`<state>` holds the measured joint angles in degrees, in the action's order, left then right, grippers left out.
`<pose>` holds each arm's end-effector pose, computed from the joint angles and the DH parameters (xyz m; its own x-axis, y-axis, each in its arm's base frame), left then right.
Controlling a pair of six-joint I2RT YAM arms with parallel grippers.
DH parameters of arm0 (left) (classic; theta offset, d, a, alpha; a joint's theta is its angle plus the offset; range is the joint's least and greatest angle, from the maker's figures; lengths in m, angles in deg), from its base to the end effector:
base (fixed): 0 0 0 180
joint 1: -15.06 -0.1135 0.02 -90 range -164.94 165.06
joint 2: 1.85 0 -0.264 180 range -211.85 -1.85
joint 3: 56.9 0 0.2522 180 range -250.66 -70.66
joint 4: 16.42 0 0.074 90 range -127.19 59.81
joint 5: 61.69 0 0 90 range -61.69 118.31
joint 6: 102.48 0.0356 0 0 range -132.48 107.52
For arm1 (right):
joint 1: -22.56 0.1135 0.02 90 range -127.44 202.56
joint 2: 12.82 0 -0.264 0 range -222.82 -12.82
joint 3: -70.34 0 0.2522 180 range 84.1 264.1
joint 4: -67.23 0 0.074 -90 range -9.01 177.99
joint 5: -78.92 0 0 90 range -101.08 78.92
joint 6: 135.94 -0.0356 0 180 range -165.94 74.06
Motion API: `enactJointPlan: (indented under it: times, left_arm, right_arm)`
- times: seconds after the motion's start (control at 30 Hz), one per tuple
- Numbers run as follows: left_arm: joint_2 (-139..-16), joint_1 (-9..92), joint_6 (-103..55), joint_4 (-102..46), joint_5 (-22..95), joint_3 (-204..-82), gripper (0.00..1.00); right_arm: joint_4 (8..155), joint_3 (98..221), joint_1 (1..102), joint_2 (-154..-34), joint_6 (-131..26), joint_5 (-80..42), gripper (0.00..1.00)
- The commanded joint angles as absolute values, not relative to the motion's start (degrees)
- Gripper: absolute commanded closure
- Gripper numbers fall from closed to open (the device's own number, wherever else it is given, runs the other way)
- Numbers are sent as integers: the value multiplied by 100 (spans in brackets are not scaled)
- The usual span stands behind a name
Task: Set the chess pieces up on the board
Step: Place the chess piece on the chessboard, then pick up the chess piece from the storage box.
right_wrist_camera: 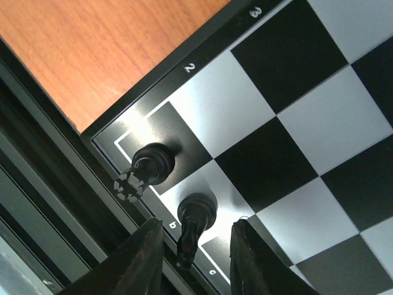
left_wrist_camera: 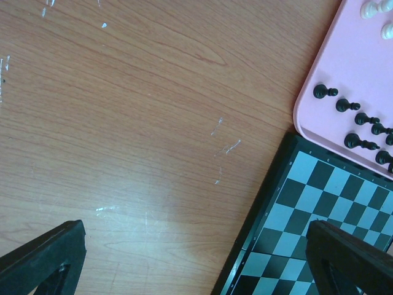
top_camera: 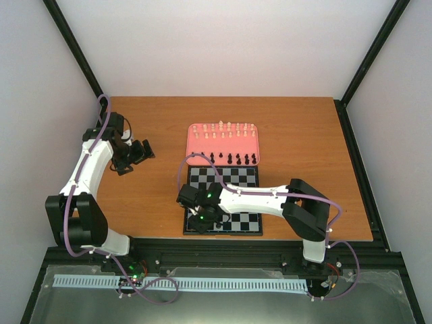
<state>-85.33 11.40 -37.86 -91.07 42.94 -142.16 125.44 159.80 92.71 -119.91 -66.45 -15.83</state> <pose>0.2741 0.0085 0.2800 -0.8670 -0.4710 -0.1627 -0.3975 0.8506 -0.3443 0.1211 0.3441 0.1833 -0.6392 -0.7423 -0.2010 -0.7690 0.6186 0.1609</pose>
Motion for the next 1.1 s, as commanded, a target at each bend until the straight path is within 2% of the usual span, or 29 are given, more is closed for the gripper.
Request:
enactJointPlan:
  times: [0.0,0.1,0.4,0.6,0.77,0.97,1.07]
  left_arm:
    - [-8429,1112,-3852,-9039,4299,-14262,0]
    - [-8419,1110,-3849,-9033,4298,-14255,0]
    - [-8425,1110,-3866,-9078,4325,-14453,0]
    - [-8494,1113,-3875,-9087,4362,-14564,0]
    - [-8575,1110,-3876,-9101,4369,-14644,0]
    - [-8649,1110,-3860,-9150,4365,-14706,0]
    - [-8685,1106,-3859,-9154,4340,-14712,0]
  right_arm:
    - [12678,16087,9322,-11993,-6632,-1404,62]
    - [12796,16171,9322,-11881,-6616,-1210,50]
    - [13260,16879,8988,-11468,-6522,-519,40]
    - [13283,17639,7851,-11970,-6319,-555,40]
    - [13252,18594,6933,-12930,-6325,-798,48]
    - [13440,19770,6510,-14055,-6030,-1000,50]
    - [13476,19965,6402,-14328,-5998,-1053,51]
